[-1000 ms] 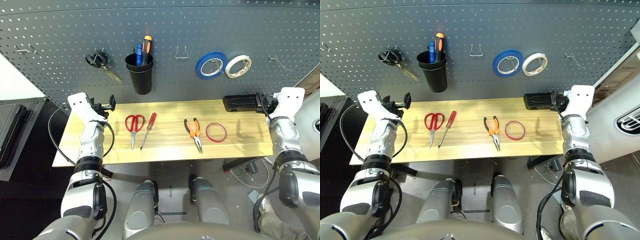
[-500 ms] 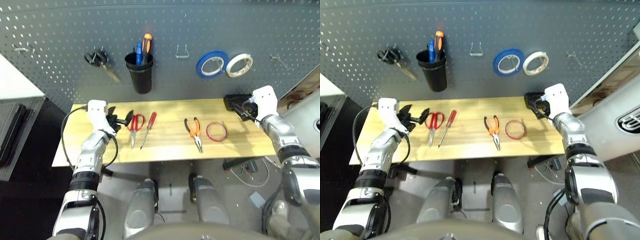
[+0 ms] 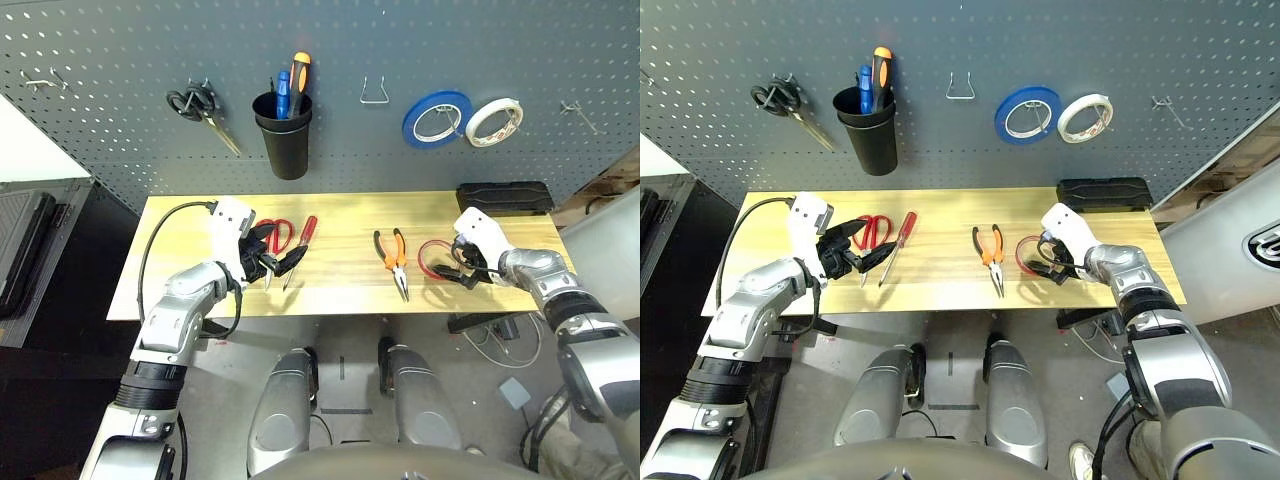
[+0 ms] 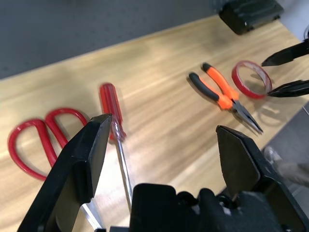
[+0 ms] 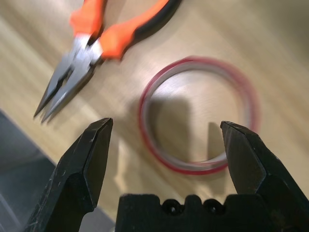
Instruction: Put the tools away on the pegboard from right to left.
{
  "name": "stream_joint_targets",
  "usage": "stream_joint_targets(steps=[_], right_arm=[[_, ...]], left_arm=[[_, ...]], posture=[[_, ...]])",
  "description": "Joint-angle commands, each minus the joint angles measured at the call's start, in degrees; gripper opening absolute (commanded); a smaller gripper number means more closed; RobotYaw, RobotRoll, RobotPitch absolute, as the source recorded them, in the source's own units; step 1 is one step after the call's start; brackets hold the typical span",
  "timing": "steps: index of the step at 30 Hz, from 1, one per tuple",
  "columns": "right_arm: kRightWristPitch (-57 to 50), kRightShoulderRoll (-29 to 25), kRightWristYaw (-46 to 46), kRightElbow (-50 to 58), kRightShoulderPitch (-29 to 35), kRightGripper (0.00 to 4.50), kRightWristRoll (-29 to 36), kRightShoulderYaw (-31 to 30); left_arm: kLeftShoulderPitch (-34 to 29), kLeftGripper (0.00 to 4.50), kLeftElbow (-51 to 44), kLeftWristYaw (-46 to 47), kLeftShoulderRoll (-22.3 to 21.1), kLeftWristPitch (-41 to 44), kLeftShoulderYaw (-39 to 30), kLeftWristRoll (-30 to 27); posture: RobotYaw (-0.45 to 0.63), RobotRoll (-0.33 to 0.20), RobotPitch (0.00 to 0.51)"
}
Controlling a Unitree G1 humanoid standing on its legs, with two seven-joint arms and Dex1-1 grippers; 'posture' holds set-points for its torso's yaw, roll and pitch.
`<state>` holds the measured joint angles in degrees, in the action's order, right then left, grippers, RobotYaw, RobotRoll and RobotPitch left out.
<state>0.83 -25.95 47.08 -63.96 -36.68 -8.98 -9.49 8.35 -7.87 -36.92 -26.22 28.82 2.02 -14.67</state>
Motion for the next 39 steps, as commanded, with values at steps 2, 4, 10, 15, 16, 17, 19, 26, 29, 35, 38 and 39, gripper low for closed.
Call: stream_joint_targets(steps=[2, 4, 10, 15, 16, 17, 19, 26, 29, 35, 38, 39], right_arm=[[-0.4, 1.3, -2.0, -3.4, -0.6, 4.50, -3.5, -2.8], [-0.6, 2.0, -2.8, -4.6, -1.3, 4.50, -4.7, -3.7], [-1.2, 2.6, -7.3, -6.9, -3.0, 3.21, -7.0, -4.9], [2.6, 1.2, -11.7, -5.2, -2.7, 1.48, -5.4, -2.3], [4.0, 0.8, -12.8, -4.5, -2.3, 1.12, -5.0, -1.7], [5.7, 0.1, -14.9, -3.8, -1.5, 0.77, -4.6, -0.8], [9.2, -1.3, -18.6, -2.6, 0.0, 0.01, -4.2, 0.6], [20.5, -5.0, -32.3, 0.8, 6.8, 0.01, -4.4, 4.0], [23.6, -6.2, -36.8, 1.4, 8.9, 0.01, -4.0, 5.4], [29.2, -8.9, -44.6, 1.8, 11.9, 0.01, -2.4, 9.6], [32.6, -10.4, -45.9, 1.3, 12.6, 0.01, -1.4, 11.5], [34.1, -11.0, -45.9, 1.1, 12.8, 0.01, -1.3, 11.9]], left_arm=[[-2.0, 4.48, -3.4, 0.3, -0.9, 2.6, 0.2, -0.4], [-2.5, 4.48, -4.4, 0.7, -1.1, 3.3, -0.1, -0.4], [-3.3, 4.50, -5.2, 1.5, -1.3, 3.6, 0.1, 0.1], [-3.3, 4.50, -5.3, 1.8, -0.6, 3.5, 0.0, -0.5], [-3.2, 4.50, -5.6, 1.5, -0.3, 3.9, -0.1, -1.2], [-3.2, 4.50, -6.1, 1.0, 0.0, 4.5, -0.2, -2.3], [-3.0, 4.50, -7.1, 0.2, 0.6, 4.6, -0.1, -3.9], [-1.6, 4.50, -11.5, -3.4, 0.8, 4.2, 0.1, -9.4], [-1.2, 4.50, -14.1, -4.1, 0.8, 2.8, 0.3, -10.7], [1.7, 4.50, -18.7, -3.2, 1.8, -2.2, 1.2, -9.9], [4.6, 4.50, -19.1, -1.6, 2.2, -4.1, 2.0, -7.8], [5.7, 4.50, -19.2, -1.2, 2.3, -4.5, 2.1, -7.5]], posture=[[0.17, 0.000, 0.275], [0.18, 0.000, 0.281], [0.19, 0.000, 0.284], [0.19, 0.000, 0.275], [0.19, 0.000, 0.273], [0.18, 0.000, 0.272], [0.18, 0.000, 0.268], [0.16, 0.000, 0.249], [0.15, 0.000, 0.244], [0.14, 0.000, 0.235], [0.13, 0.000, 0.232], [0.13, 0.000, 0.231]])
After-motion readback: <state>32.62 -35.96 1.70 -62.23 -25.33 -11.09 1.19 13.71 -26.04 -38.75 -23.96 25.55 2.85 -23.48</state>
